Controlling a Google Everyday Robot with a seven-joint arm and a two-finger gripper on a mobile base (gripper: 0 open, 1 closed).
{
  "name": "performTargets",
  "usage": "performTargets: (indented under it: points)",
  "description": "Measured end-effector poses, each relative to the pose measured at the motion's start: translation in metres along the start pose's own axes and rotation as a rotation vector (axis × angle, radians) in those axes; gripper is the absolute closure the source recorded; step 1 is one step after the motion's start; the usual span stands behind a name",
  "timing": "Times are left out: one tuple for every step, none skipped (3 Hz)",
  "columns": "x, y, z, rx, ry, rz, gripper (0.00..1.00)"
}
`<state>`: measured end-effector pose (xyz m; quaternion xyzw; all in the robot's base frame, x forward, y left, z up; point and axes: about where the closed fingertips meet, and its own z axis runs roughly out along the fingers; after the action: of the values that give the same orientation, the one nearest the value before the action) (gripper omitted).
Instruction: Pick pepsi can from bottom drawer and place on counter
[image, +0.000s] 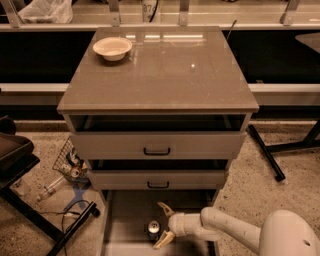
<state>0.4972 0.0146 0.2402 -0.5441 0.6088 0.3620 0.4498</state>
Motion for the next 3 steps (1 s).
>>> performTargets:
  points:
    - [0.023,0.003,0.017,-0.012,0.025,0.007,0.0]
    - [0.035,0.009,0.029,-0.028,0.033,0.017,0.0]
    - [0.046,0.015,0.046,-0.055,0.045,0.025,0.18]
